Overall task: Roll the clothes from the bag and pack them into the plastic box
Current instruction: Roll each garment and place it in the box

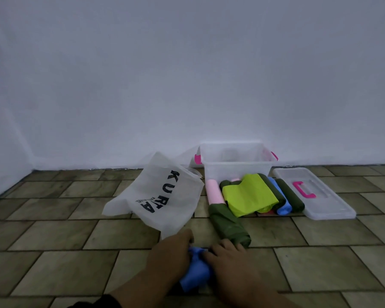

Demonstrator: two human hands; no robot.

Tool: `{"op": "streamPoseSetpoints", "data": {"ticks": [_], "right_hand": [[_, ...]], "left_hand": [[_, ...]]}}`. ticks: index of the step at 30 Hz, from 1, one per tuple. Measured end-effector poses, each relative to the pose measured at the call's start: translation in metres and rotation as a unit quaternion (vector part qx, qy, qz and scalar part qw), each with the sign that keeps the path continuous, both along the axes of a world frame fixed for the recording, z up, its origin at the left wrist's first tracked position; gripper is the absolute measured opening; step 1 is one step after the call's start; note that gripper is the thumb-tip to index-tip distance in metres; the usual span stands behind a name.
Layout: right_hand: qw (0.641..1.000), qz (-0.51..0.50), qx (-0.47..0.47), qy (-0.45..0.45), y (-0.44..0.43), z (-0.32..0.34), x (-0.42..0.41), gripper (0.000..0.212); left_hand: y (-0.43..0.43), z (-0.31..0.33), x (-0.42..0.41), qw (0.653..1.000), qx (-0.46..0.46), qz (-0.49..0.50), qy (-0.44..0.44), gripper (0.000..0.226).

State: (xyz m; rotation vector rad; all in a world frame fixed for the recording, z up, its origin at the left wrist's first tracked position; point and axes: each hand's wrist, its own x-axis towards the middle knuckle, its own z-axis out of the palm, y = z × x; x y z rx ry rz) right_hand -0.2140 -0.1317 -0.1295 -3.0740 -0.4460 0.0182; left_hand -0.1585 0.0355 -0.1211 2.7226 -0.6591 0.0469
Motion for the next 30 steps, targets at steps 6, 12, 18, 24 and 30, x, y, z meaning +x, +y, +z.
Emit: {"op": "streamPoseSetpoints", "data": {"ticks": [6, 12, 18, 24, 30], "right_hand": [[1.0, -0.012, 0.018, -0.009, 0.0, 0.003, 0.003, 0.046], [1.0, -0.022, 0.019, -0.005, -0.001, -0.001, 0.007, 0.049], [0.98, -0.062, 0.168, -0.082, -0.005, 0.001, 0.004, 0.067], [0.896, -0.167, 0.403, -0.088, 0.006, 0.011, -0.007, 0.04], [0.953, -0.12, 0.274, -0.048, 0.002, 0.022, 0.011, 0.069]], "left_hand": [[-0.005, 0.022, -0.028, 0.993, -0.067, -0.065, -0.066, 0.017], [-0.02, 0.002, -0.028, 0.993, 0.085, -0.071, 0.038, 0.047], [-0.033, 0.008, -0.014, 0.987, 0.1, -0.037, 0.12, 0.049], [-0.041, 0.028, -0.008, 0.775, -0.426, 0.225, 0.41, 0.038], [-0.046, 0.039, -0.021, 0.537, -0.634, 0.238, 0.503, 0.046]]}}
